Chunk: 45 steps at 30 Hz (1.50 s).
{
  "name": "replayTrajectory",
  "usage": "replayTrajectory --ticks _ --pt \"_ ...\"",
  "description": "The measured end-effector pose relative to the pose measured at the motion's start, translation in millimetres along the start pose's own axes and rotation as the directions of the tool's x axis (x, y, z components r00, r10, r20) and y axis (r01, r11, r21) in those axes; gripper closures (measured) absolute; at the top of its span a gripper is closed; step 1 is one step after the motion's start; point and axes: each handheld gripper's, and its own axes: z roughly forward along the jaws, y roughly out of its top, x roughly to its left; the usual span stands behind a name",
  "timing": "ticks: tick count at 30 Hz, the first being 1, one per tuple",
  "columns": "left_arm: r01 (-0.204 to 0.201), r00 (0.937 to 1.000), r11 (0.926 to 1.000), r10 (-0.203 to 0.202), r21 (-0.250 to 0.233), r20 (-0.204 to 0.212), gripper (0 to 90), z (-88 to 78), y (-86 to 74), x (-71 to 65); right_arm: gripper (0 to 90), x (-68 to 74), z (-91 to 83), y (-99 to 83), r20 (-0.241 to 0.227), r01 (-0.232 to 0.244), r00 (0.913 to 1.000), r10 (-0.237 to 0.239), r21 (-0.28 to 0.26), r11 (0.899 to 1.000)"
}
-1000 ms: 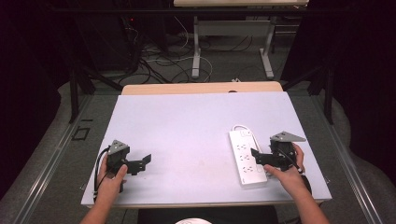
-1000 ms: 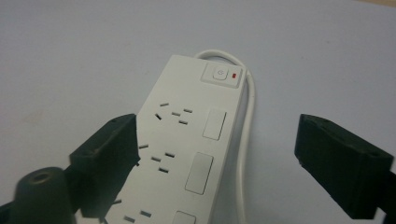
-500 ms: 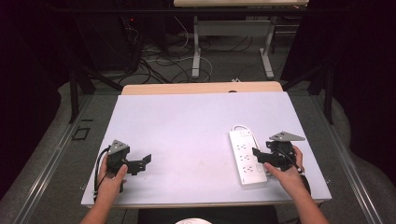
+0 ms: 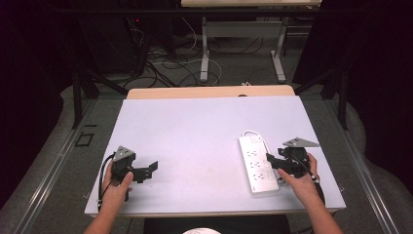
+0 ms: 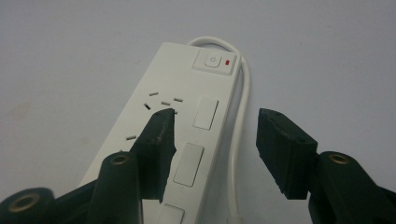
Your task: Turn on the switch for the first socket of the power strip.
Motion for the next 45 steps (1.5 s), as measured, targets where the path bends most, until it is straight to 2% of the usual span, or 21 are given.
replayTrajectory --ticks 3,9,13,14,20,24,35,40,45 --pt "0.0 1.0 1.0 0.0 0.0 -0.003 0.9 0.1 -0.1 0.0 47.9 -0.7 0.0 -0.1 -0.003 -0.003 1.0 0.003 -0.006 1.0" --pt "0.003 1.0 1.0 -0.003 -0.006 0.0 1.0 1.1 -0.4 -0.4 47.9 -3.8 2.5 -2.2 -0.015 -0.044 0.9989 0.044 0.022 0.999" --pt "0.003 1.0 1.0 -0.003 -0.006 0.0 1.0 1.4 -0.4 -0.5 52.5 -7.3 4.9 -3.7 -0.019 -0.06 0.998 0.06 0.034 0.998" --pt "0.002 1.0 1.0 -0.002 -0.007 0.001 0.9 1.4 -0.4 -0.5 53.5 -9.3 5.7 -4.0 -0.02 -0.051 0.9985 0.052 0.029 0.998" --pt "0.005 1.0 0.9999 -0.005 -0.017 -0.006 1.0 2.1 -0.9 -1.0 61.7 -14.9 6.5 -4.7 -0.014 -0.09 0.9958 0.091 0.045 0.995" --pt "0.003 1.0 0.9998 -0.003 -0.017 -0.006 0.9 2.4 -0.9 -0.9 67.4 -17.5 8.2 -4.4 -0.012 -0.097 0.9951 0.098 0.055 0.994" --pt "0.007 0.9999 0.9999 -0.007 -0.016 -0.009 1.0 1.8 -1.1 -1.0 79.3 -17.9 11.6 3.5 -0.006 -0.074 0.9972 0.075 0.09 0.993" --pt "0.013 0.9999 0.9999 -0.013 -0.006 -0.005 1.0 0.9 -0.9 -0.9 82.6 -17.6 14.5 7.8 -0.005 -0.067 0.9977 0.068 0.124 0.99" --pt "0.013 0.9999 0.9999 -0.013 -0.006 -0.005 0.9 0.7 -0.9 -0.6 85.9 -17.5 18.2 13.0 -0.014 -0.071 0.9971 0.075 0.171 0.983"
